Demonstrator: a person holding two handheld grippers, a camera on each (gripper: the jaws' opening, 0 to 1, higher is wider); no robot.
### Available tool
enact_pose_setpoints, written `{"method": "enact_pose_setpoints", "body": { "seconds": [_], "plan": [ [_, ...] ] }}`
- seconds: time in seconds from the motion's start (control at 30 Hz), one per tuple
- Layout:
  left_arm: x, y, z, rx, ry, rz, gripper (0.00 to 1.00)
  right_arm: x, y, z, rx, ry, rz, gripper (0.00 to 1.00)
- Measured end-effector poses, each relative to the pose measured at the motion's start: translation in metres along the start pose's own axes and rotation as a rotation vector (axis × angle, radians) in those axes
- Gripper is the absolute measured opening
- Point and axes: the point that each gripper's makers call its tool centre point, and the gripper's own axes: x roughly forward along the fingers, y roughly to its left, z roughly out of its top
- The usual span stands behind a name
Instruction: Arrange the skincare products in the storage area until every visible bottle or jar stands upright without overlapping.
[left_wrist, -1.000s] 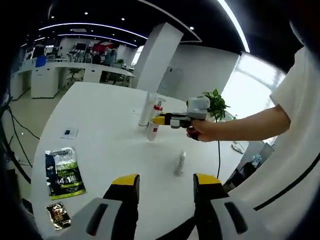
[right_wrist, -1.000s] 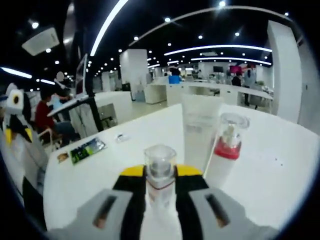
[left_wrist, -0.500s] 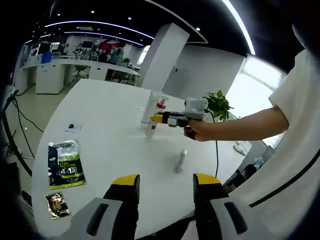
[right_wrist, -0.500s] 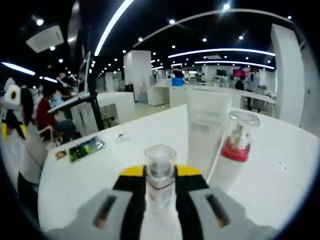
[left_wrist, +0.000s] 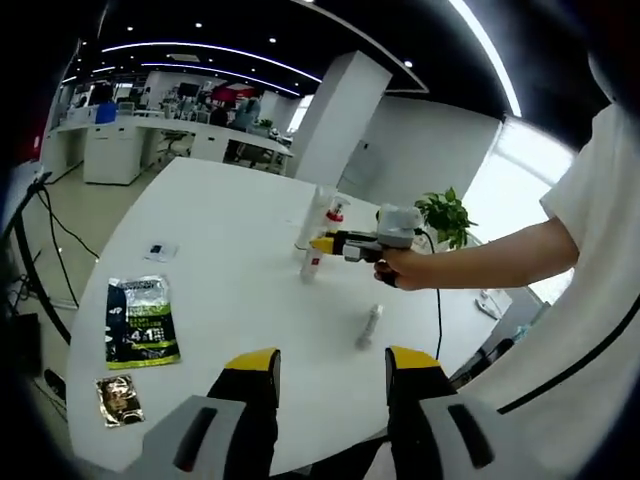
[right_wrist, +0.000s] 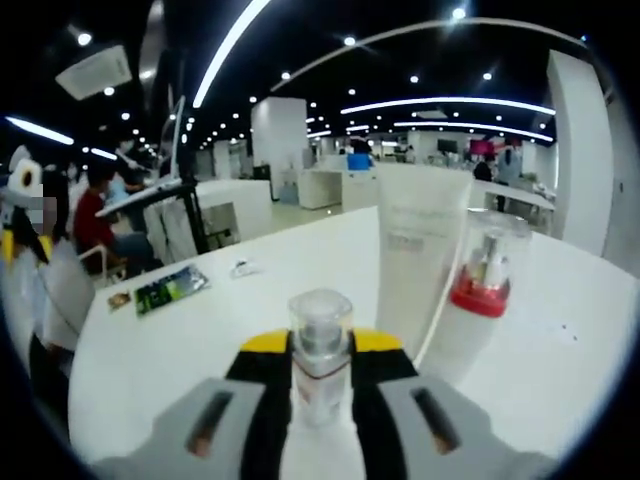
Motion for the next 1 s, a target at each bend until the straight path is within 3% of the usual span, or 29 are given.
{"method": "enact_pose_setpoints", "body": {
  "seconds": [0.3,0.6,0.73,1.0],
  "plan": [
    [-0.002,0.005,-0.001,-0.027,-0.006,0.023,0.43,-0.003,0.002,-0.001,-0.024,-0.029,0.018,0.2],
    [0.001,0.01,0.0,-0.036,-0.008,0.025,0.42,-0.006,0.003,-0.003,-0.032,-0.016,0.01,0.2],
    [0.001,0.01,-0.001,-0.033,-0.004,0.021,0.42,-0.004,0.004,-0.018,-0.044,0.073,0.016,0.24],
    [-0.002,0.016,-0.003,-0.055,-0.013,0.034,0.42,0.003,0.005,-0.031,-0.008,0.118,0.012,0.28]
  ]
}}
